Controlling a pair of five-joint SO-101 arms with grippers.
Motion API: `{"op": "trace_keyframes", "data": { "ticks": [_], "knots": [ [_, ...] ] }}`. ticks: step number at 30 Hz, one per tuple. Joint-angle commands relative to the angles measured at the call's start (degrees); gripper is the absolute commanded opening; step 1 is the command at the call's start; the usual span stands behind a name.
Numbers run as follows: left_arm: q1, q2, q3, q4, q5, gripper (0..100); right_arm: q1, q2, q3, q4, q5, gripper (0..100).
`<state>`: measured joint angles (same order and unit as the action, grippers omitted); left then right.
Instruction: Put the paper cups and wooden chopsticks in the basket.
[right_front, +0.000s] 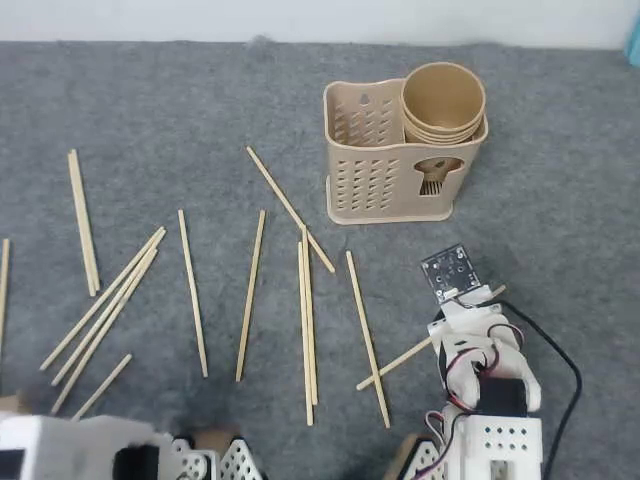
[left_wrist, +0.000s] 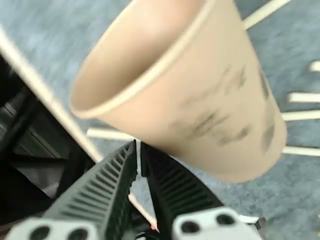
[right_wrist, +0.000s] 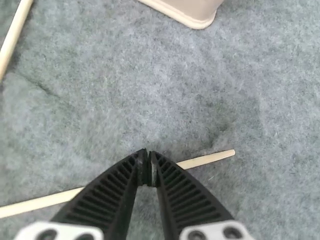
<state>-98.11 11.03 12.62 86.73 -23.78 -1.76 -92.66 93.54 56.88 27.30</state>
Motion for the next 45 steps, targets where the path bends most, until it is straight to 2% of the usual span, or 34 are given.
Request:
{"op": "trace_keyframes", "data": {
  "ticks": [1,15,23,27,31,37,45],
  "knots": [
    [7.38,0.70,-5.14,-0.53,-0.62,1,-0.40,-0.75,-0.26,0.13,0.62,0.9],
    [32.53,-1.93,-17.71,1.49,-0.26,1,-0.40,-0.75,-0.26,0.13,0.62,0.9],
    [39.12,-4.31,-28.70,6.68,-0.35,2,-0.40,-0.75,-0.26,0.04,0.62,0.9],
    [39.12,-3.25,-35.47,5.36,-0.18,2,-0.40,-0.75,-0.26,-0.04,0.70,0.9],
    [37.01,-0.53,-41.45,3.87,0.09,10,-0.40,-0.75,-0.26,-0.04,0.70,0.9],
    [30.95,9.49,-50.77,0.70,9.32,15,-0.40,-0.75,-0.26,-0.04,0.70,0.9],
    [20.66,29.71,-61.05,10.20,9.41,15,-0.40,-0.75,-0.26,-0.13,0.70,0.9]
  ]
}}
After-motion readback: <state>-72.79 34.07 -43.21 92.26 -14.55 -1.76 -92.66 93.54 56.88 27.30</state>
